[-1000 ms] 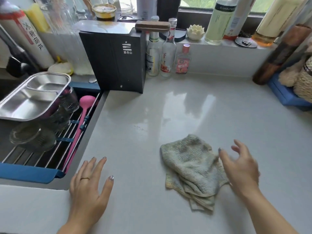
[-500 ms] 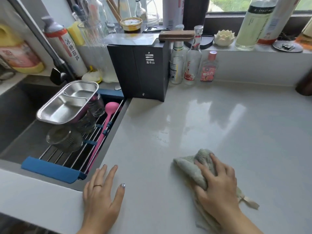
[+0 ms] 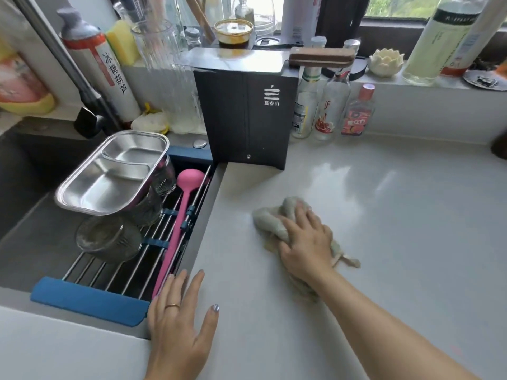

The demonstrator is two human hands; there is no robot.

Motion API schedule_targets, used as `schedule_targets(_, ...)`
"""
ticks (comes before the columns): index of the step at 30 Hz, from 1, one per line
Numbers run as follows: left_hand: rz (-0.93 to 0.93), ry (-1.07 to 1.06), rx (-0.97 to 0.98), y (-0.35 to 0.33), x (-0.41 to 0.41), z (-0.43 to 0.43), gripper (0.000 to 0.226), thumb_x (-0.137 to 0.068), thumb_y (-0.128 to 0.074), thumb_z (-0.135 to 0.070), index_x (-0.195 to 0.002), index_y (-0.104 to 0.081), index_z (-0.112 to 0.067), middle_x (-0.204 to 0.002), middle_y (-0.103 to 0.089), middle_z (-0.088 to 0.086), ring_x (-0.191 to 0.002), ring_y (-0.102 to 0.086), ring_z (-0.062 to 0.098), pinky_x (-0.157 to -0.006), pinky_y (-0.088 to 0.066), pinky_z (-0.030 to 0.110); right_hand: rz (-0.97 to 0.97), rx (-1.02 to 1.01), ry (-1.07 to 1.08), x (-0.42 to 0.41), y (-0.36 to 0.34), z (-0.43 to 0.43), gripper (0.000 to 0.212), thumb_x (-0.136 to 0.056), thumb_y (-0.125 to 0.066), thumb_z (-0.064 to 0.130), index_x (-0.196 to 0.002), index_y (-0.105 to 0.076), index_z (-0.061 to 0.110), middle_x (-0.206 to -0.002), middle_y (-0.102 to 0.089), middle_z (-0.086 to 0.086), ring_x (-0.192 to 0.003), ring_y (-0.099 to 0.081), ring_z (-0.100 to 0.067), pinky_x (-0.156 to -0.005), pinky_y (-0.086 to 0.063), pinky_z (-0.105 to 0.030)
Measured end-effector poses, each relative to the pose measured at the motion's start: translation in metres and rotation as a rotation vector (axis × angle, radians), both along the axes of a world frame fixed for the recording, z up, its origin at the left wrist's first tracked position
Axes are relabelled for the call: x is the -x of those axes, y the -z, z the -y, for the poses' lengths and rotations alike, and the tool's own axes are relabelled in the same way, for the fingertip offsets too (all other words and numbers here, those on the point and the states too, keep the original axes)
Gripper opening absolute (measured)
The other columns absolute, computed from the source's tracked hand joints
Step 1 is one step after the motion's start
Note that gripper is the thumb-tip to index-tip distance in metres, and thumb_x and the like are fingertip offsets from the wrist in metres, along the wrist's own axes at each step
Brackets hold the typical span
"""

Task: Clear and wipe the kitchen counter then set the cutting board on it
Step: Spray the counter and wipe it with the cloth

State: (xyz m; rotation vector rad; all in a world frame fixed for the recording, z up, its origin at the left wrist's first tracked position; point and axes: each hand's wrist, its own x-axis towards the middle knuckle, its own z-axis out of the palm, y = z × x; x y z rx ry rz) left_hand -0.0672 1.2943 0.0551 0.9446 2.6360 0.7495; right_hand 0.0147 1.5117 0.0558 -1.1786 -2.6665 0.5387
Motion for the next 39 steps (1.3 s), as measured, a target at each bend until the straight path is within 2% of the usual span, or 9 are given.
schedule_targets(4, 0.003, 0.031, -0.051, -0.004, 0.016, 0.006, 0.078, -0.062, -0.023, -0.060, -0.133, -0.035, -0.030, -0.149, -0.030, 0.004, -0.139, -0.017, 0.018, -0.113, -0.010, 0.047, -0.139, 0.143, -0.284, 0.005, -0.006, 0.064, 0.053, -0.070, -0.041, 0.031, -0.122, -0.051, 0.030, -0.150, -0.033, 0.006, -0.133, -0.028, -0.020, -0.096, -0.024, -0.036)
schedule_targets(7, -0.002, 0.053, -0.081, -0.007, 0.030, 0.012, 0.074, -0.064, -0.023, -0.060, -0.133, -0.029, -0.034, -0.150, -0.026, 0.000, -0.136, -0.009, 0.009, -0.114, -0.007, 0.044, -0.246, 0.154, -0.040, 0.029, -0.024, 0.024, 0.041, -0.071, -0.039, 0.028, -0.109, -0.054, 0.020, -0.126, -0.055, -0.006, -0.114, -0.045, -0.031, -0.087, -0.032, -0.041)
schedule_targets(13, 0.031, 0.072, -0.099, -0.003, 0.044, 0.027, 0.065, -0.067, -0.023, -0.060, -0.130, -0.014, -0.043, -0.148, -0.016, -0.009, -0.136, -0.003, 0.007, -0.114, -0.002, 0.041, 0.113, 0.184, 0.076, 0.109, -0.008, -0.033, 0.053, -0.088, -0.021, 0.060, -0.138, -0.027, 0.044, -0.158, 0.005, -0.007, -0.143, 0.009, -0.033, -0.113, 0.001, -0.054)
schedule_targets(17, 0.053, 0.096, -0.063, 0.003, 0.051, 0.036, 0.068, -0.066, -0.023, -0.062, -0.129, -0.002, -0.046, -0.145, -0.005, -0.017, -0.137, 0.003, 0.003, -0.113, 0.006, 0.034, 0.063, 0.106, -0.008, 0.112, 0.002, 0.004, 0.045, -0.090, -0.024, 0.054, -0.134, -0.031, 0.049, -0.159, 0.003, -0.005, -0.144, 0.007, -0.029, -0.112, -0.005, -0.054)
schedule_targets(21, 0.051, 0.134, -0.066, 0.003, 0.053, 0.037, 0.074, -0.063, -0.026, -0.063, -0.128, 0.005, -0.045, -0.147, -0.001, -0.017, -0.139, 0.004, 0.005, -0.112, 0.010, 0.031, -0.047, 0.001, -0.214, 0.081, 0.004, 0.076, 0.038, -0.088, -0.045, 0.044, -0.125, -0.049, 0.039, -0.154, -0.022, -0.011, -0.134, -0.022, -0.037, -0.100, -0.027, -0.055)
schedule_targets(24, 0.056, 0.153, -0.091, 0.003, 0.056, 0.042, 0.075, -0.063, -0.030, -0.062, -0.129, 0.001, -0.044, -0.148, -0.007, -0.015, -0.140, 0.000, 0.006, -0.113, 0.008, 0.031, -0.230, -0.051, -0.250, 0.083, -0.009, 0.072, 0.029, -0.084, -0.051, 0.022, -0.108, -0.065, 0.017, -0.118, -0.064, -0.014, -0.101, -0.051, -0.042, -0.081, -0.045, -0.050)
schedule_targets(26, 0.047, 0.149, -0.099, 0.003, 0.060, 0.047, 0.074, -0.064, -0.031, -0.061, -0.130, -0.002, -0.043, -0.149, -0.012, -0.012, -0.140, -0.002, 0.006, -0.113, 0.005, 0.032, -0.269, -0.061, -0.188, 0.113, -0.021, 0.037, 0.026, -0.090, -0.043, 0.020, -0.106, -0.062, 0.015, -0.105, -0.066, -0.011, -0.097, -0.052, -0.040, -0.082, -0.043, -0.047)
schedule_targets(32, 0.039, 0.127, -0.114, 0.001, 0.064, 0.055, 0.074, -0.066, -0.031, -0.059, -0.133, -0.005, -0.038, -0.152, -0.018, -0.003, -0.141, -0.005, 0.011, -0.116, 0.000, 0.038, 0.228, 0.018, -0.033, 0.191, -0.014, -0.003, 0.042, -0.091, -0.036, 0.037, -0.133, -0.036, 0.032, -0.144, -0.033, -0.015, -0.127, -0.024, -0.043, -0.099, -0.027, -0.057)
schedule_targets(39, 0.008, 0.191, -0.206, 0.002, 0.062, 0.067, 0.075, -0.069, -0.039, -0.054, -0.135, -0.015, -0.026, -0.147, -0.029, 0.003, -0.139, -0.017, 0.020, -0.114, -0.014, 0.046, 0.073, -0.087, -0.152, 0.114, -0.005, 0.104, 0.034, -0.086, -0.048, 0.037, -0.119, -0.053, 0.031, -0.152, -0.029, -0.007, -0.122, -0.029, -0.039, -0.084, -0.035, -0.050)
